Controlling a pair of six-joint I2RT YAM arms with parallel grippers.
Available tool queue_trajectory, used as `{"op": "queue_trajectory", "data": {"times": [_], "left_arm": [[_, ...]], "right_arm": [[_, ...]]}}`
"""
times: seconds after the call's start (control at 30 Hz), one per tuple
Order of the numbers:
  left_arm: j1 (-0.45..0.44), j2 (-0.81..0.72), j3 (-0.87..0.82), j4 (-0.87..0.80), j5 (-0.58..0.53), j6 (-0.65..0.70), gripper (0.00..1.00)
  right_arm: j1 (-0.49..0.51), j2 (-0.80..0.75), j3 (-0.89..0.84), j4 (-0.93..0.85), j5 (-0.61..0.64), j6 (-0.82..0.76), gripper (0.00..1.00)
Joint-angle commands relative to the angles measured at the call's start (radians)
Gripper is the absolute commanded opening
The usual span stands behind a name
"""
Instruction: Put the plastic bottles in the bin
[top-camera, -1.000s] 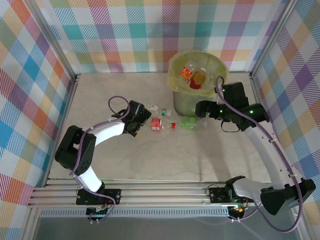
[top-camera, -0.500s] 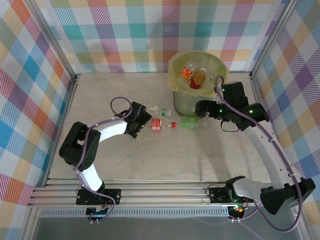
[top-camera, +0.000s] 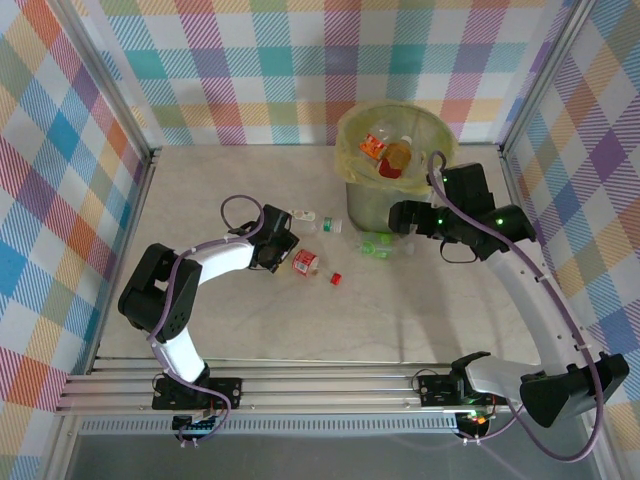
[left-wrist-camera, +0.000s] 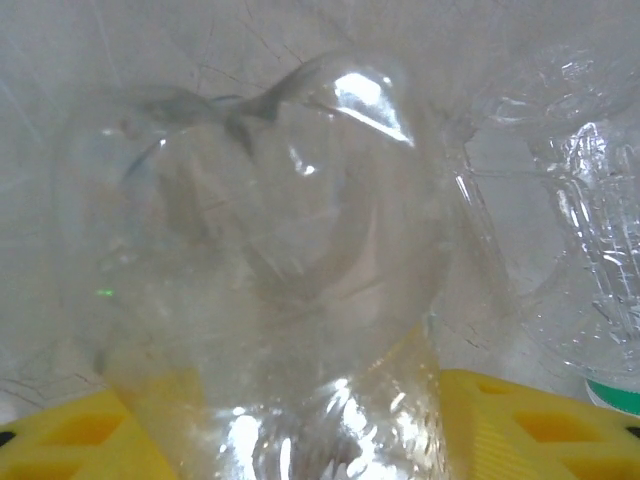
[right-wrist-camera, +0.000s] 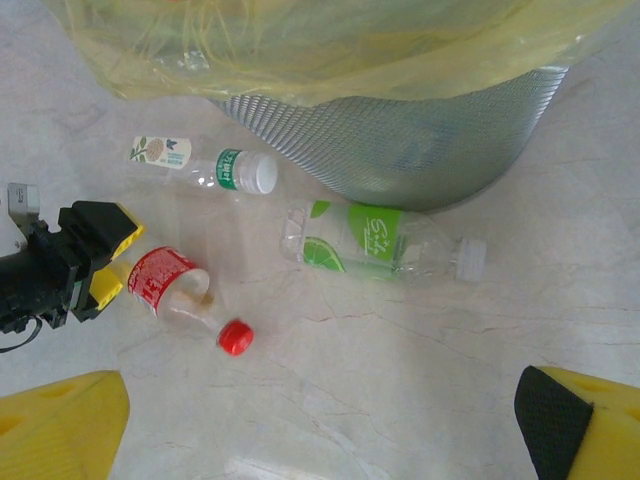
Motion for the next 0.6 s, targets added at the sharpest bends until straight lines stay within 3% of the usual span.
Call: {"op": "queue_trajectory", "data": {"times": [0.0,0.23,0.37,0.57], "left_arm": [[-0.009,-0.005,-0.014,-0.043,-0.025,0.019,0.56],[-0.007,-0.053,-0.007,-0.068,-0.051,0.062,0.45],[-0.007,-0.098,0.010,-0.088,-0.055,0.101,0.45],[-0.007,-0.187,0.028,-0.138,-0.027,0.155,0.45]], "right_arm": [[0.019,0.003,-0.016,0.024,-0.023,0.005,1.00],[0.132,0.025,-0.038,0.054,-0.014,0.019,1.00],[0.252,0.066,-0.057,0.107,-0.002,0.043,1.00],[0.372,0.144,-0.097,0.268,-0.081,0.092,1.00]]}}
